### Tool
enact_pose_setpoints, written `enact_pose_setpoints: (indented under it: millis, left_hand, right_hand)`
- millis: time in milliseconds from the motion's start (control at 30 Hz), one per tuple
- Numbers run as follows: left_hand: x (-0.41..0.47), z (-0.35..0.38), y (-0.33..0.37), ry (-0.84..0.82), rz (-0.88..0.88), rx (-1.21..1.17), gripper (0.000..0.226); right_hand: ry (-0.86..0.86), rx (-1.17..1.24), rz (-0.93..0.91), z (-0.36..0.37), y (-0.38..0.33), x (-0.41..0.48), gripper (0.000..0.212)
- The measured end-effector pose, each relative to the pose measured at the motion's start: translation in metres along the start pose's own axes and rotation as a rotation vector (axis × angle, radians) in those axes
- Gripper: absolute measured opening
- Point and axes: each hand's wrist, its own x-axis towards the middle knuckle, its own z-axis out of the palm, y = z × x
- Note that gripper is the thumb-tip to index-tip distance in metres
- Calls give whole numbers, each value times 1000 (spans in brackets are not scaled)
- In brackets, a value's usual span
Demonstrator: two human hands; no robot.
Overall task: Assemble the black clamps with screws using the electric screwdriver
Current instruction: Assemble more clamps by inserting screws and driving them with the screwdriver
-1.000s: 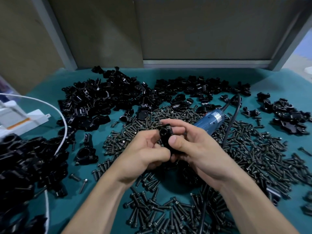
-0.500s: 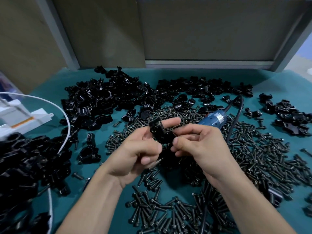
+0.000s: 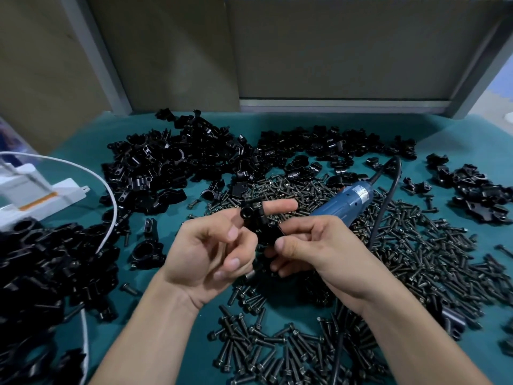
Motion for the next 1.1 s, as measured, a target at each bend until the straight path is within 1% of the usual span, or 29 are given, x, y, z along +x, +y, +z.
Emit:
enact_pose_setpoints:
  millis: [67,133,200,233,300,367,400,433,467,533,567,633,700,767,833,867,967,1100]
  left_hand:
    - [0,1,1,6,1,20,42]
    - [-1,3,1,39,-12,28,43]
    - [-1,3,1,115,-30,66,47]
    - [-1,4,1,191,-41,95,50]
    - [1,6,1,398,-55,183,54]
    - [5,8,-1,607,-26,297,42]
    - [7,9,-2,681,8,330,35]
    - [9,11,-3,730,44,343,35]
    - [11,12,-4,763,72,349,41]
    - [16,15,-8,776,103,356,57]
    - [17,16,-10,768,119,358,61]
    - [19,16,-11,786,153,382,57]
    - [19,14,-11,812,174,388,44]
    - [18,12,-8,781,194,376,33]
    - [16,11,-6,716,207,360,32]
    - [16,10,-6,690,208,354,31]
    - [16,10,-8,683,189,356,31]
    - [18,13,-10,679,145,274,29]
  right_hand:
    - [-6,16,7,0,-1,0,10]
    - [3,42,20,1,0,0,11]
    - [74,76,12,4,1,1,5]
    - [142,89,-9,5,1,2,9]
    - [306,75,-78,7,1,3,22]
    - [481,-90,-170,6,1,2,21]
    - [552,-204,-214,5,1,1,22]
    - [606,-291,-255,4,1,0,24]
    - [634,-337,-300,5,2,-1,27]
    - [654,-398,-373,10,4,-3,35]
    - [655,-439,-408,13,5,-4,36]
    - [659,-509,-464,15,9,-4,33]
    - [650,-524,-474,12,9,-4,33]
    - [574,-440,-433,8,5,-3,35]
    - [494,-271,-364,5,2,-2,36]
    - [486,-232,-343,5,2,-2,37]
    - [470,-218,-332,6,3,-1,33]
    - [359,-107,-366,14,3,-1,22]
